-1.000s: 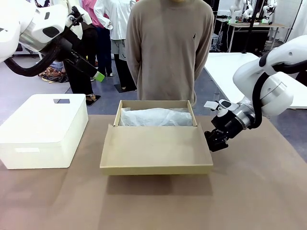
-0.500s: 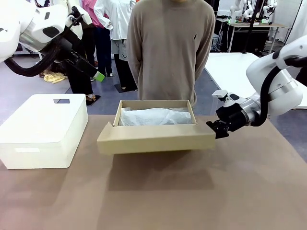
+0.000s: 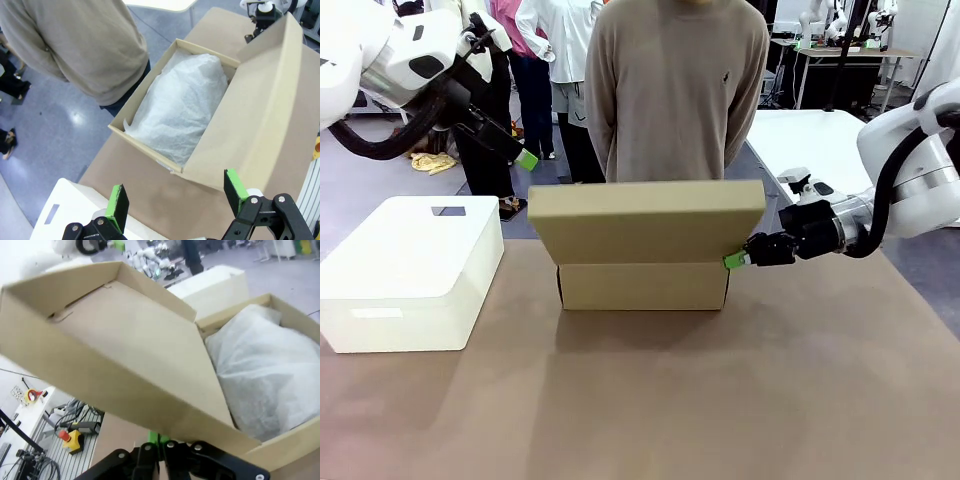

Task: Pack the shoes into the box.
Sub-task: Close the Shoes Box.

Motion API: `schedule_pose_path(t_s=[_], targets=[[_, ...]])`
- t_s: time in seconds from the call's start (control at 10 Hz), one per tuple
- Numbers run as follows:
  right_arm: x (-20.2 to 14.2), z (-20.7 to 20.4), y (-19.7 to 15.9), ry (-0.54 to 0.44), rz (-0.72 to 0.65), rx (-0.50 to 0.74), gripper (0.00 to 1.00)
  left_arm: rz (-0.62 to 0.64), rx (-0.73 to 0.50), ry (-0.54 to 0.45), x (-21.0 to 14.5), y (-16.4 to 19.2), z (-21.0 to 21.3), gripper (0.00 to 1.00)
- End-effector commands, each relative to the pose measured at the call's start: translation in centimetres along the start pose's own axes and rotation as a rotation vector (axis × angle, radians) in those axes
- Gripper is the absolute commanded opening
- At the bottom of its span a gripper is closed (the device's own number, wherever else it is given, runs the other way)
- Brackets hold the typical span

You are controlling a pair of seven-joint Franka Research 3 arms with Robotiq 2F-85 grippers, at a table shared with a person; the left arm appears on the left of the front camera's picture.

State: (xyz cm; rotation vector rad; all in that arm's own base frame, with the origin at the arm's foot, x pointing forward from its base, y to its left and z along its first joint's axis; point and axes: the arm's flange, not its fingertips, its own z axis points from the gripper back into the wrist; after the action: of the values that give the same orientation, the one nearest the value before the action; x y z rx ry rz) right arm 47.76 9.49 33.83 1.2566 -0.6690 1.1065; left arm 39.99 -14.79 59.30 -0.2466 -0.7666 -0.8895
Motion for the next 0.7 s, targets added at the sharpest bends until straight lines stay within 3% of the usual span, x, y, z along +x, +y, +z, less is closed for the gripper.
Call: schedule_pose_path(t_s=[0.0,0.6], targets=[[0.2,0.2,0.9,-0.054,0.024,-0.056,0.0,-0.008,-0.017,-0.015,-0.2,0.2,0.0,1.0],[2.9,0.1,-0.7,-0.03,0.073,-0.275,0.0,-0.008,-0.017,-0.015,-0.2,0.2,0.0,1.0]])
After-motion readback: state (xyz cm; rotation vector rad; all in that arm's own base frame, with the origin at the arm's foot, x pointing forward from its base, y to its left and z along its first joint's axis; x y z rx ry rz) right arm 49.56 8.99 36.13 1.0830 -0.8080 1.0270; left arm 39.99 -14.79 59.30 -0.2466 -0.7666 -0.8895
